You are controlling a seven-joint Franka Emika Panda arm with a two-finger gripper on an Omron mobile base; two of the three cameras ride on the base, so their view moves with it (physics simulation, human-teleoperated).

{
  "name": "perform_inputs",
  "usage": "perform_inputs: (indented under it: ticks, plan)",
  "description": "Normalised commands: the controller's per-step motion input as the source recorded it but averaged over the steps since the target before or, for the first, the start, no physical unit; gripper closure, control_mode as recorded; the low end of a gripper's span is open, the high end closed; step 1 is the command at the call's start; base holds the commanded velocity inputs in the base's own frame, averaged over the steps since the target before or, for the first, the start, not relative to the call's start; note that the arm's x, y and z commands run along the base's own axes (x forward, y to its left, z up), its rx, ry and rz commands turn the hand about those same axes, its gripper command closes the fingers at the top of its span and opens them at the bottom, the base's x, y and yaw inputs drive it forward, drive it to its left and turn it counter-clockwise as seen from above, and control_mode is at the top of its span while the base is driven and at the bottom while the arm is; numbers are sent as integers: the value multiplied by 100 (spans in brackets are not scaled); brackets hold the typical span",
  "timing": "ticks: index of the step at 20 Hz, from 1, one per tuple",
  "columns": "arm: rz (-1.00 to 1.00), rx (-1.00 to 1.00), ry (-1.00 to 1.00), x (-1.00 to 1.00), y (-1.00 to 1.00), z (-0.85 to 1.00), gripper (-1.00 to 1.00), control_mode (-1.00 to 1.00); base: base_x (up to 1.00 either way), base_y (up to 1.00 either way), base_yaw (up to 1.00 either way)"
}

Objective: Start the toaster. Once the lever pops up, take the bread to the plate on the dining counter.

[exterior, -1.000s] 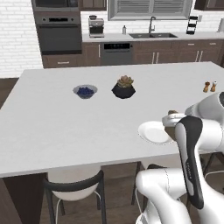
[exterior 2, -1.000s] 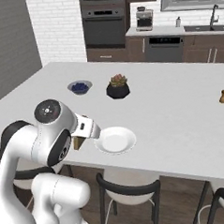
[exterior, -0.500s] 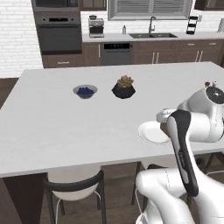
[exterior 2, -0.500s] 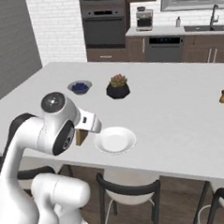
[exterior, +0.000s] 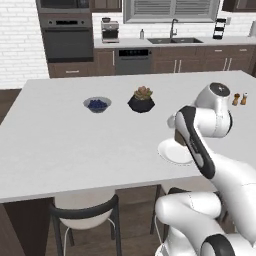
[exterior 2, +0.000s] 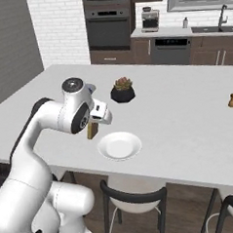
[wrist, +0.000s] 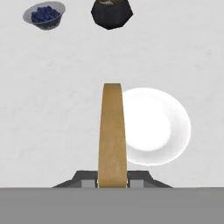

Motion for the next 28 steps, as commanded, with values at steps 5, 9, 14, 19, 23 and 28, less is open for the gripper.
perform_inputs:
  ticks: [5, 9, 14, 19, 23, 28]
  plan:
    - [0, 6, 11, 77, -22, -30, 100, -100, 0, 0, 0]
    - [0, 11, 1, 22, -5, -42, 100, -100, 0, 0, 0]
    - [0, 15, 0, 1, 0, -32, 100, -100, 0, 0, 0]
    - [0, 13, -3, 10, -8, -36, 100, -100, 0, 0, 0]
    - [0, 13, -15, 1, -5, -44, 100, -100, 0, 0, 0]
    - [0, 9, -22, 0, 0, -40, 100, -100, 0, 0, 0]
